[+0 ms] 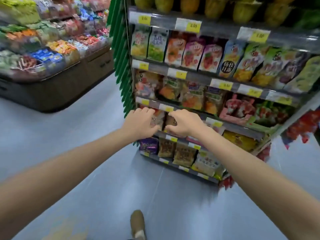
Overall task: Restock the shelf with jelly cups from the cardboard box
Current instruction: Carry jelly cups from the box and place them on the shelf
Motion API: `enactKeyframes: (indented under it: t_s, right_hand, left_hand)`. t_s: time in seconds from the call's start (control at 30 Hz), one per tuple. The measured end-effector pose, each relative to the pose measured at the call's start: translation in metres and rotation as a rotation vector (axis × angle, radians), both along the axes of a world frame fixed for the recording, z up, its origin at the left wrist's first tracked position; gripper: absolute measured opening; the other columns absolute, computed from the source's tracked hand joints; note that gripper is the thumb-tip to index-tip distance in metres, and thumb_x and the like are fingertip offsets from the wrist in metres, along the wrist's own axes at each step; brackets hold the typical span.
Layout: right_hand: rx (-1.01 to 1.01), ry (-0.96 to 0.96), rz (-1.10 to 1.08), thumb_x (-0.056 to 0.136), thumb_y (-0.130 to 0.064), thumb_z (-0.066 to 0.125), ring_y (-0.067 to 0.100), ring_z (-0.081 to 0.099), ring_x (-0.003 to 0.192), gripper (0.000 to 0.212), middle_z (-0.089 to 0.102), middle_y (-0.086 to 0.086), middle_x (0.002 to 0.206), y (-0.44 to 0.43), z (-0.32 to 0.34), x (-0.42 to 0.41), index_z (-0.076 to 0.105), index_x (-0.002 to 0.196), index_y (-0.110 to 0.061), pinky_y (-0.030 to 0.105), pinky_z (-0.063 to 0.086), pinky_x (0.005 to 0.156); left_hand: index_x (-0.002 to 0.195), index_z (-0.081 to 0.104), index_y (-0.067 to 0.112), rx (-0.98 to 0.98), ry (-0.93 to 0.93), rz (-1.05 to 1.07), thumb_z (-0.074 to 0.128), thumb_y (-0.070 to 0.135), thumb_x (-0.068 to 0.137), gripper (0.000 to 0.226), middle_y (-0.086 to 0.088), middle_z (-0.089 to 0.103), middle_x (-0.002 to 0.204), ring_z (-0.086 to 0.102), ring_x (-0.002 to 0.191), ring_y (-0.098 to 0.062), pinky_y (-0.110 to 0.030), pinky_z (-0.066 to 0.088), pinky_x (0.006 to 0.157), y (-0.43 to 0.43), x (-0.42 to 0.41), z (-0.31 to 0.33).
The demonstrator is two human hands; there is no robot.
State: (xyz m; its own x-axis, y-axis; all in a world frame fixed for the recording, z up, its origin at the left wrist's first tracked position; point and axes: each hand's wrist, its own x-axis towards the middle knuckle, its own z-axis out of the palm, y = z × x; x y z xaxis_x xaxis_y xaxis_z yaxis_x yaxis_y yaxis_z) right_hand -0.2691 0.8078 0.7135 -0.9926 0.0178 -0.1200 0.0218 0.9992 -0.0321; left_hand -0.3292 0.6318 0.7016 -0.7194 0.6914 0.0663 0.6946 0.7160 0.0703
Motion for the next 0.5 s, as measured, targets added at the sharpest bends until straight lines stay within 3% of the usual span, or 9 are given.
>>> enactKeyframes:
  t_s: [0.13, 0.23, 0.4, 0.5]
  right_hand:
    - [-0.081, -0.097, 0.068, 0.091, -0.055, 0.049, 0.027, 0.055, 0.112, 0.056, 0.059, 0.006, 0.122, -0.038, -0.050, 0.016, 0.048, 0.132, -0.016, 0.041, 0.051, 0.083]
    - [-0.110, -0.183, 0.150, 0.089, -0.052, 0.052, 0.028, 0.057, 0.110, 0.049, 0.061, 0.006, 0.117, -0.078, -0.088, 0.021, 0.054, 0.123, -0.017, 0.040, 0.051, 0.082]
    - [-0.111, -0.333, 0.325, 0.091, -0.049, 0.053, 0.026, 0.046, 0.129, 0.060, 0.049, 0.006, 0.141, -0.164, -0.140, 0.027, 0.042, 0.141, -0.017, 0.040, 0.044, 0.099]
    - [-0.101, -0.404, 0.464, 0.091, -0.050, 0.053, 0.025, 0.045, 0.129, 0.062, 0.050, 0.003, 0.140, -0.224, -0.164, 0.028, 0.040, 0.143, -0.018, 0.040, 0.044, 0.098]
  left_hand:
    - [0.138, 0.040, 0.015, -0.091, -0.139, 0.103, 0.053, 0.051, 0.088, 0.063, -0.007, 0.050, 0.136, 0.048, 0.123, -0.028, -0.038, 0.037, 0.097, -0.052, 0.033, -0.044]
    - [0.142, 0.036, 0.016, -0.159, -0.227, 0.194, 0.052, 0.053, 0.089, 0.067, -0.006, 0.045, 0.142, 0.044, 0.127, -0.026, -0.036, 0.035, 0.100, -0.104, 0.054, -0.080]
    - [0.146, 0.030, 0.017, -0.205, -0.409, 0.429, 0.053, 0.055, 0.089, 0.072, -0.005, 0.039, 0.147, 0.041, 0.132, -0.025, -0.037, 0.033, 0.103, -0.204, 0.088, -0.141]
    - [0.143, 0.035, 0.014, -0.200, -0.518, 0.587, 0.054, 0.055, 0.088, 0.071, -0.006, 0.044, 0.144, 0.044, 0.130, -0.026, -0.039, 0.036, 0.105, -0.269, 0.115, -0.166]
